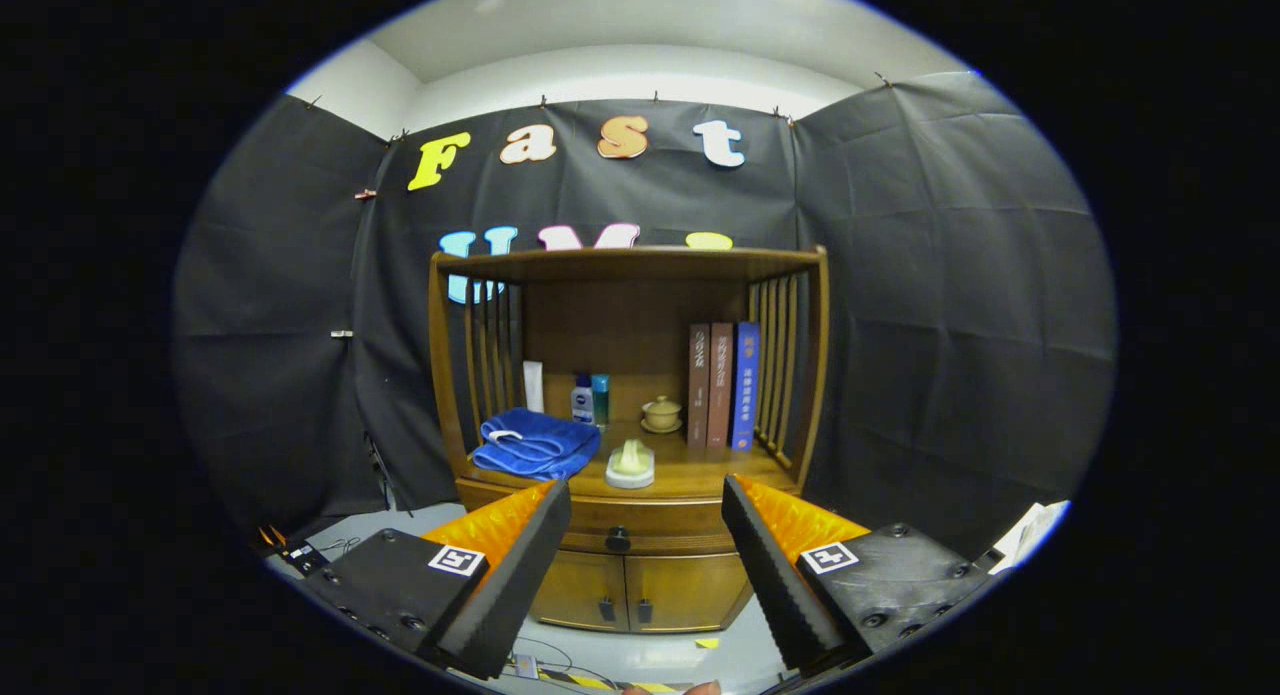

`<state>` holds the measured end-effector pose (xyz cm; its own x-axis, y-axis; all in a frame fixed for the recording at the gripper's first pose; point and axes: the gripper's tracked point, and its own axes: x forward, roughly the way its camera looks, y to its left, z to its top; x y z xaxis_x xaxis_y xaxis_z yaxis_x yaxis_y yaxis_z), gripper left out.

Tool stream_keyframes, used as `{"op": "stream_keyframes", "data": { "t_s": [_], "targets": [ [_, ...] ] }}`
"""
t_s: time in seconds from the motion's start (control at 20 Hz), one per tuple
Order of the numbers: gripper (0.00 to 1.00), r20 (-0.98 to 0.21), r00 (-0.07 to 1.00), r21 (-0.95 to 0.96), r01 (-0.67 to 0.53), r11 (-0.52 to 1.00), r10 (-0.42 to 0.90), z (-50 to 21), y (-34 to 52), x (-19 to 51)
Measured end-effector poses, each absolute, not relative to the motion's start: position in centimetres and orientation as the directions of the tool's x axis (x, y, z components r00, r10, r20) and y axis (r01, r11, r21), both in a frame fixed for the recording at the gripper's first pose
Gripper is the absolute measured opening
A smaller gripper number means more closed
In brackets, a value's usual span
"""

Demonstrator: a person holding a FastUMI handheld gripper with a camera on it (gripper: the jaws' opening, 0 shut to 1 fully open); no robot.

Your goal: Pull open the drawer, take out the items inside it, and place them on the countertop above the cabinet.

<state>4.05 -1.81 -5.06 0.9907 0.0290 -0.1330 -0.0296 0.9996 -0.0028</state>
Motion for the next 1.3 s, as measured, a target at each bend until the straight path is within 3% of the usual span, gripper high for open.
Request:
{"op": "stream_keyframes", "data": {
  "t_s": [0.5, 1.3],
  "targets": [
    [0.98, -0.119, 0.993, 0.058, 0.018, 0.998, -0.011, -2.7, -4.5, 3.2],
    [0.98, -0.113, 0.993, 0.051, -0.013, 0.999, 0.019, -3.1, -2.8, 2.9]
  ]
}}
